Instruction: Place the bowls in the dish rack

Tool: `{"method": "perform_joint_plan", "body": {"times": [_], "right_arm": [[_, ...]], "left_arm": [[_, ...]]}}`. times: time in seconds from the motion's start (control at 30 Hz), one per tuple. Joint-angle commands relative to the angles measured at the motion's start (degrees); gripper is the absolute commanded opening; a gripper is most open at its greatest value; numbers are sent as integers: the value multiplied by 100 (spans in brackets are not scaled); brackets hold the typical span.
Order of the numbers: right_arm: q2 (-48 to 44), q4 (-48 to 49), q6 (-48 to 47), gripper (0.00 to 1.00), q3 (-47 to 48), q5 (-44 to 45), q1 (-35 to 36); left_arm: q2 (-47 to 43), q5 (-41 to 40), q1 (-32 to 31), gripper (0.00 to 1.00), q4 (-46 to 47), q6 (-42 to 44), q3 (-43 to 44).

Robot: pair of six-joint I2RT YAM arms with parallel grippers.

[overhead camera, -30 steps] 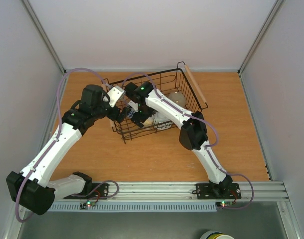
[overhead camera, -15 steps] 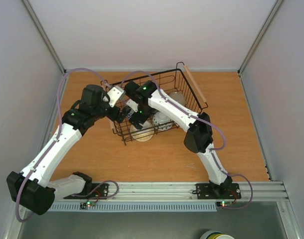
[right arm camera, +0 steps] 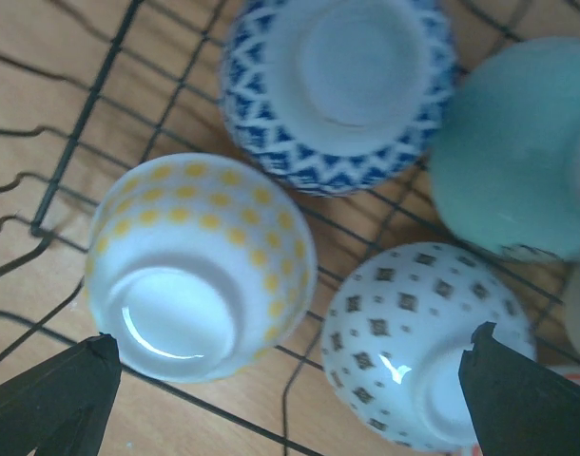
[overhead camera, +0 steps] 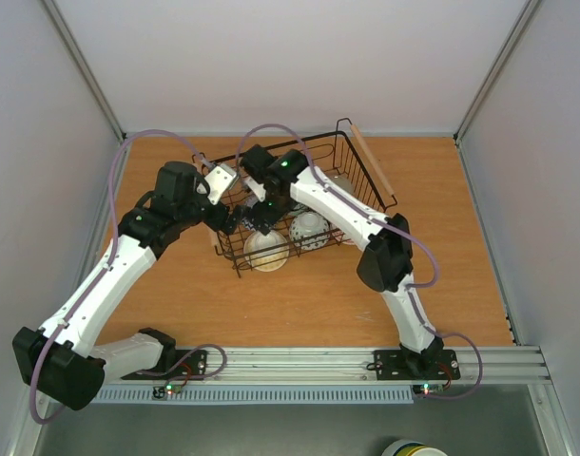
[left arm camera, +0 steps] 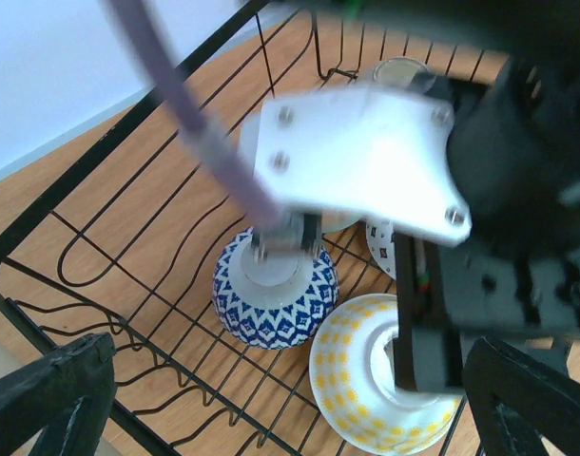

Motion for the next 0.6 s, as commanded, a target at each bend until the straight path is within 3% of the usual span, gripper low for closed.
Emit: {"method": "perform_joint_plan", "body": {"times": [0.0, 0.2, 0.47, 0.57], "right_arm": [[-909, 626, 715, 99, -466, 410, -316], [-2087, 1260, 1328, 99, -1845, 966, -704], [-3854, 1634, 1749, 99, -3680, 1926, -783], [-4525, 1529, 2039, 99, -4212, 2674, -791]], "left_arm": [[-122, -96, 25, 99, 274, 49, -38], [-221, -477, 270, 99, 315, 113, -7], [-237, 103, 1265, 99, 54, 82, 187], [-259, 334, 1711, 99, -80, 46, 271]]}}
